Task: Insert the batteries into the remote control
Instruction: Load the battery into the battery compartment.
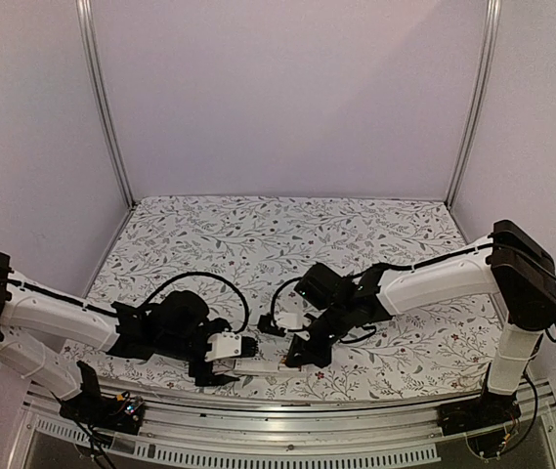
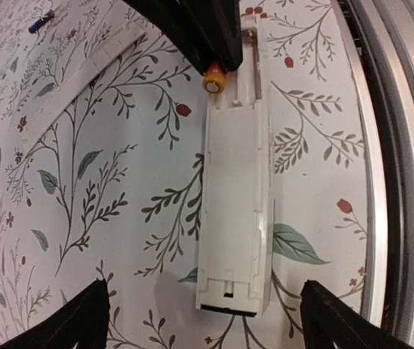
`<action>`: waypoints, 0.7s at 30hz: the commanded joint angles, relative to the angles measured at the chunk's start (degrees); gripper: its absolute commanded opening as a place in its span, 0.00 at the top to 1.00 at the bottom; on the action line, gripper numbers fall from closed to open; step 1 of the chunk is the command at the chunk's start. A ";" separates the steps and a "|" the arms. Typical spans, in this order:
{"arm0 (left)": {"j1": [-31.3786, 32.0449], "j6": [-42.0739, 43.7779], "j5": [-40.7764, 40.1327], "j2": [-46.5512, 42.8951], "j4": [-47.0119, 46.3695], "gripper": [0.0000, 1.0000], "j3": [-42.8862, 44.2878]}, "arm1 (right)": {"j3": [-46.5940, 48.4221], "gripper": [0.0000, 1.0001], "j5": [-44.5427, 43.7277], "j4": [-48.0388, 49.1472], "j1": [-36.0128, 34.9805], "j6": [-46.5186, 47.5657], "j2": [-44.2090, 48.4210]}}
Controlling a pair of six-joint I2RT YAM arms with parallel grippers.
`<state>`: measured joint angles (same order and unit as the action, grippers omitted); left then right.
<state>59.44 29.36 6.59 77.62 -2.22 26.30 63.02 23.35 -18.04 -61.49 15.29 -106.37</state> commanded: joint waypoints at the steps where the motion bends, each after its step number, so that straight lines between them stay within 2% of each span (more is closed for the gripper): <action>1: 0.42 0.08 -0.46 -0.48 0.63 0.09 0.57 | 0.62 1.00 -4.35 -0.94 -0.51 0.74 -1.24; 6: 0.46 0.13 -0.43 -2.36 -0.03 0.09 -0.52 | 1.68 1.00 -5.81 -2.29 -1.09 1.92 -1.48; 21: 0.44 0.43 -0.45 -3.47 -1.29 0.09 -0.99 | 2.58 0.79 -4.69 -3.48 -2.49 1.53 -1.35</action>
<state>59.46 29.36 5.98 75.57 -2.50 26.24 64.42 18.74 -20.23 -63.44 17.32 -106.89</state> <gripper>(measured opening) 0.911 0.186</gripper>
